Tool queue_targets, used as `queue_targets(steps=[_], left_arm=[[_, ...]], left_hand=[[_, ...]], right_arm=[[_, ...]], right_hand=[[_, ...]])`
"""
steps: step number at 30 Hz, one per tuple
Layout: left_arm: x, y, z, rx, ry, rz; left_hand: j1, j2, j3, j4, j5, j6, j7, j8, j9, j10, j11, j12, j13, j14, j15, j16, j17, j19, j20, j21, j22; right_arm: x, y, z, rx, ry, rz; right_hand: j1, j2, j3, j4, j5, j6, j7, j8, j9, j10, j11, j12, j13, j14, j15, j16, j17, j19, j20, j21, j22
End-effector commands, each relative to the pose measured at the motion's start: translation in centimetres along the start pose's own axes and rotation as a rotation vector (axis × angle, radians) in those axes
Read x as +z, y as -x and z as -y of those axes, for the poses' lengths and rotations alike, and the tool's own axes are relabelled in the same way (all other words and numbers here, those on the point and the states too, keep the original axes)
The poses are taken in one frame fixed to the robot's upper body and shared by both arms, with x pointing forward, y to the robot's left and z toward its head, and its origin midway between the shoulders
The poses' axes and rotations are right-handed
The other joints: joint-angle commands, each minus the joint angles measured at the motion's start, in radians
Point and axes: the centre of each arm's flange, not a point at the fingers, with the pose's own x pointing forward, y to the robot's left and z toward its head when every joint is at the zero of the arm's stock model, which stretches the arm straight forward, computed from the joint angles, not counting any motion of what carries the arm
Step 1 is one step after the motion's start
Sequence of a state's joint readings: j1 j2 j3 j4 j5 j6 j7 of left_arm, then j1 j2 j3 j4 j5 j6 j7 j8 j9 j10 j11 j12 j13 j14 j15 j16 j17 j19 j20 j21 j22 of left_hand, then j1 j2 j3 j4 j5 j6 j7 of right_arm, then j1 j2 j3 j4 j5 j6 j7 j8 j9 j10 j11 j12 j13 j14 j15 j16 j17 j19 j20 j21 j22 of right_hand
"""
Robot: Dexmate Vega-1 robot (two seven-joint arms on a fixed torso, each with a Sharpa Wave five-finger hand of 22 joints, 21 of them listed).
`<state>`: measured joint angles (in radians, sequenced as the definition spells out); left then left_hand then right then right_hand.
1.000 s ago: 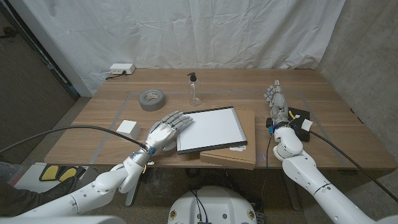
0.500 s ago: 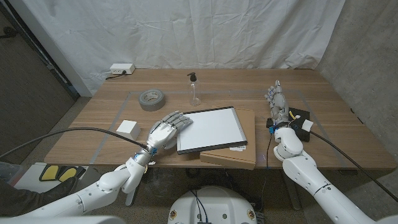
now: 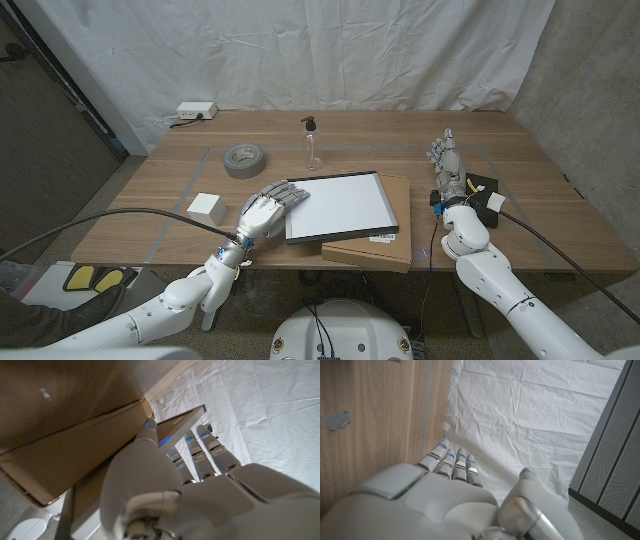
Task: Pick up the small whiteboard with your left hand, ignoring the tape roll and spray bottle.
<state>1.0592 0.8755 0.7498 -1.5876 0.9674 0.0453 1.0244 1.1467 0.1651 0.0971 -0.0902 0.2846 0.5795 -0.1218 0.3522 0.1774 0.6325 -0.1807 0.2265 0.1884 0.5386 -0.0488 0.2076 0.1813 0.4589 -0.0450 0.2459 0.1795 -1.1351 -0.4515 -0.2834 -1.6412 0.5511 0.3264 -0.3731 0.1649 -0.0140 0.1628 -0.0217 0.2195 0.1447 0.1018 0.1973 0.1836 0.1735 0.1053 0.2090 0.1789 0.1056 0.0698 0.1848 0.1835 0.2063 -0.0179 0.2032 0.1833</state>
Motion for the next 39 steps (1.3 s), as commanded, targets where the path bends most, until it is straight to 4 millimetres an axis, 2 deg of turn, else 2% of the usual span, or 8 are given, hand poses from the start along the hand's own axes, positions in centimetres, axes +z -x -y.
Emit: queue_targets(steps=[1, 3, 5, 10, 13, 30, 39], left_arm=[[0.6, -0.4, -0.1, 0.029, 0.012, -0.018], [0.7, -0.5, -0.2, 0.035, 0.014, -0.021], [0.7, -0.6, -0.3, 0.04, 0.014, -0.022], [0.8, -1.0, -0.7, 0.05, 0.004, -0.021], [0.9, -1.2, -0.9, 0.054, -0.006, -0.022], [1.4, -2.6, -2.6, 0.089, -0.069, -0.008], [1.4, -3.3, -3.4, 0.107, -0.1, -0.005]], left_hand=[[0.011, 0.008, 0.029, 0.01, -0.044, 0.084, 0.013, 0.007, 0.004, 0.078, -0.006, 0.008, 0.001, 0.083, -0.166, 0.01, 0.002, 0.067, -0.112, 0.02, 0.002], [0.017, 0.008, 0.042, 0.012, -0.058, 0.118, 0.012, 0.007, 0.004, 0.114, 0.001, 0.009, 0.001, 0.118, -0.168, 0.011, 0.002, 0.093, -0.109, 0.027, 0.002], [0.019, 0.009, 0.054, 0.016, -0.068, 0.146, 0.023, 0.006, 0.003, 0.14, 0.001, 0.007, 0.001, 0.151, -0.167, 0.011, 0.002, 0.122, -0.105, 0.035, 0.002], [0.023, 0.008, 0.072, 0.021, -0.08, 0.189, 0.03, 0.003, 0.003, 0.184, 0.004, 0.005, 0.001, 0.201, -0.166, 0.012, 0.001, 0.15, -0.103, 0.04, 0.001], [0.025, 0.008, 0.08, 0.023, -0.084, 0.213, 0.04, 0.003, 0.002, 0.201, 0.008, 0.004, 0.001, 0.212, -0.167, 0.008, 0.0, 0.159, -0.101, 0.041, 0.001], [0.025, 0.006, 0.107, 0.033, -0.093, 0.293, 0.053, -0.001, 0.001, 0.26, 0.026, -0.001, 0.0, 0.261, -0.163, 0.001, -0.001, 0.184, -0.094, 0.041, 0.0], [0.025, 0.005, 0.116, 0.037, -0.094, 0.32, 0.058, -0.004, 0.001, 0.279, 0.023, -0.003, 0.0, 0.277, -0.163, -0.002, -0.002, 0.189, -0.094, 0.039, 0.0]], right_arm=[[0.0, 0.2, 0.6, -0.002, -0.001, -0.003], [0.0, 0.2, 0.8, -0.001, -0.003, -0.002], [0.0, 0.3, 0.9, -0.002, -0.004, -0.001], [0.0, 0.3, 1.1, -0.004, -0.006, -0.001], [0.0, 0.2, 1.1, 0.005, -0.017, 0.004], [-0.4, 0.4, 1.5, 0.004, -0.028, -0.002], [-0.6, 0.4, 1.7, 0.006, -0.036, 0.0]], right_hand=[[-0.002, -0.002, -0.002, 0.0, 0.0, 0.006, -0.001, -0.002, 0.004, 0.007, 0.005, 0.003, 0.006, 0.006, 0.0, 0.005, 0.002, 0.006, 0.002, 0.002, 0.003], [-0.002, -0.002, -0.003, 0.0, 0.0, 0.006, -0.001, -0.002, 0.004, 0.007, 0.004, 0.003, 0.006, 0.005, 0.0, 0.005, 0.003, 0.006, 0.002, 0.002, 0.003], [-0.003, -0.002, -0.003, 0.0, 0.0, 0.007, 0.0, -0.001, 0.004, 0.007, 0.004, 0.003, 0.006, 0.005, 0.0, 0.005, 0.003, 0.006, 0.002, 0.002, 0.003], [-0.003, -0.002, -0.004, 0.0, 0.0, 0.006, 0.0, -0.002, 0.004, 0.008, 0.004, 0.003, 0.006, 0.006, 0.0, 0.005, 0.003, 0.006, 0.002, 0.001, 0.003], [-0.003, -0.002, -0.004, -0.001, 0.0, 0.006, -0.001, -0.002, 0.004, 0.007, 0.004, 0.003, 0.006, 0.006, 0.001, 0.005, 0.003, 0.006, 0.002, 0.001, 0.003], [-0.004, -0.001, -0.006, -0.001, 0.0, 0.007, -0.001, -0.001, 0.004, 0.006, 0.004, 0.002, 0.006, 0.006, 0.0, 0.004, 0.003, 0.006, 0.002, 0.001, 0.003], [-0.004, -0.001, -0.006, -0.002, 0.001, 0.007, -0.001, -0.002, 0.005, 0.006, 0.004, 0.002, 0.006, 0.006, 0.0, 0.004, 0.003, 0.006, 0.002, 0.001, 0.003]])
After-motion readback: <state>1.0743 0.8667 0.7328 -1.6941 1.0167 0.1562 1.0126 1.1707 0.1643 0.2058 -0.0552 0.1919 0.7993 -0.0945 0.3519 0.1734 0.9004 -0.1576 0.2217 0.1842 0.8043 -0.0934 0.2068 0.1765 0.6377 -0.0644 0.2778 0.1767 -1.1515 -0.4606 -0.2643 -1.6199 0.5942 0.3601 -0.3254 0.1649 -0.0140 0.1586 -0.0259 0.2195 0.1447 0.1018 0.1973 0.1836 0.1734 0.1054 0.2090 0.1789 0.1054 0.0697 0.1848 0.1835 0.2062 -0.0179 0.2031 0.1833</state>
